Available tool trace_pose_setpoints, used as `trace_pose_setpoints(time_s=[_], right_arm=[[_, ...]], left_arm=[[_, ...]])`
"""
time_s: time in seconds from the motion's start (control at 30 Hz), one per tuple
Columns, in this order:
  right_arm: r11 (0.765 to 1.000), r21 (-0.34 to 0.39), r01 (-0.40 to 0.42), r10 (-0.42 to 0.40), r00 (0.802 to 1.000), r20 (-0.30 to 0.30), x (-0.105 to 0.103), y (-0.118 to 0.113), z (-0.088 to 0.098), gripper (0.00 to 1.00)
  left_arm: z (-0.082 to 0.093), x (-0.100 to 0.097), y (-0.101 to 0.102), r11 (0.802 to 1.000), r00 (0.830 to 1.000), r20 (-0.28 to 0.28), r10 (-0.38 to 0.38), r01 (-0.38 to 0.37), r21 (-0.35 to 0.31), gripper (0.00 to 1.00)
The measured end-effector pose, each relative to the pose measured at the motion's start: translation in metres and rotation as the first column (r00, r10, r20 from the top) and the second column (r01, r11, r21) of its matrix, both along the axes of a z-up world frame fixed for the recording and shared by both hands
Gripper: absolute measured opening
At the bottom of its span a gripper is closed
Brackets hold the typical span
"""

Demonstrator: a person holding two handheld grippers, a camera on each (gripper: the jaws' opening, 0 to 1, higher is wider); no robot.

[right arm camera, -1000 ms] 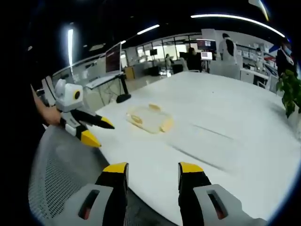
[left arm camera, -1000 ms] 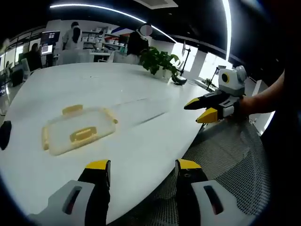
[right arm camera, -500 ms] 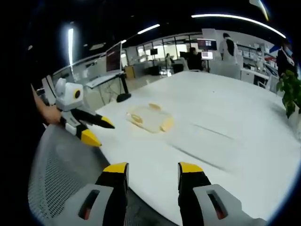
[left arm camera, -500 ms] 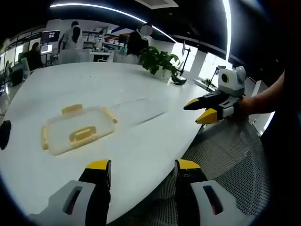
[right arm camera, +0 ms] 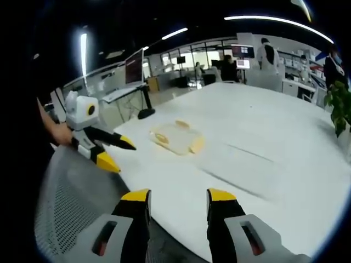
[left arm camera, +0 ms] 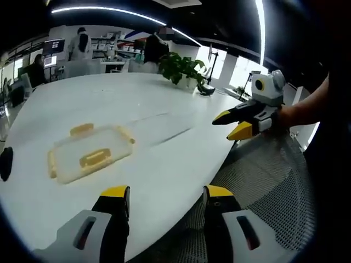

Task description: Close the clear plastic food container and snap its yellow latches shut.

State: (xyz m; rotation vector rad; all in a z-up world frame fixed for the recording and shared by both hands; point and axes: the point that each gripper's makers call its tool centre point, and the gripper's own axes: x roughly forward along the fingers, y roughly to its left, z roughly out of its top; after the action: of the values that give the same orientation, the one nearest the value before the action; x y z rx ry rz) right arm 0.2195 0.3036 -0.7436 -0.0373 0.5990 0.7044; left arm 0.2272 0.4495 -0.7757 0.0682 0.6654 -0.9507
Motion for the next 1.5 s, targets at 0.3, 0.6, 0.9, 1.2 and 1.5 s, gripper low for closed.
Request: trace_pose_setpoints(time_s=[0.3,0.6,0.9,1.2,1.5], right_arm=[[1.0,0.02,-0.016,0.016,1.0,0.005,-0.001,0.005,0.003,0.4],[0.998,0.056,0.002,-0.003,1.0,0.013,0.007,0.004,0.015,0.41],[0.997,0.078,-0.014,0.011,0.999,0.046,0.015,0.007,0.03,0.41],[0.995,0.091,-0.031,0.025,0.997,0.075,0.034,0.013,0.043,0.41],[0.994,0.105,-0.043,0.034,0.996,0.086,0.043,0.025,0.048,0.44]], left_arm=[[0.003,0.004,0.003,1.0,1.0,0.016,0.018,-0.018,0.002,0.51],[0.009,0.01,0.006,0.999,0.999,0.03,0.031,-0.031,0.007,0.5],[0.017,0.014,0.003,1.0,0.999,0.047,0.009,-0.01,0.012,0.5],[0.027,0.038,0.008,0.998,0.998,0.036,0.057,-0.056,-0.022,0.53],[0.032,0.045,0.003,0.997,0.998,0.036,0.053,-0.052,-0.049,0.54]])
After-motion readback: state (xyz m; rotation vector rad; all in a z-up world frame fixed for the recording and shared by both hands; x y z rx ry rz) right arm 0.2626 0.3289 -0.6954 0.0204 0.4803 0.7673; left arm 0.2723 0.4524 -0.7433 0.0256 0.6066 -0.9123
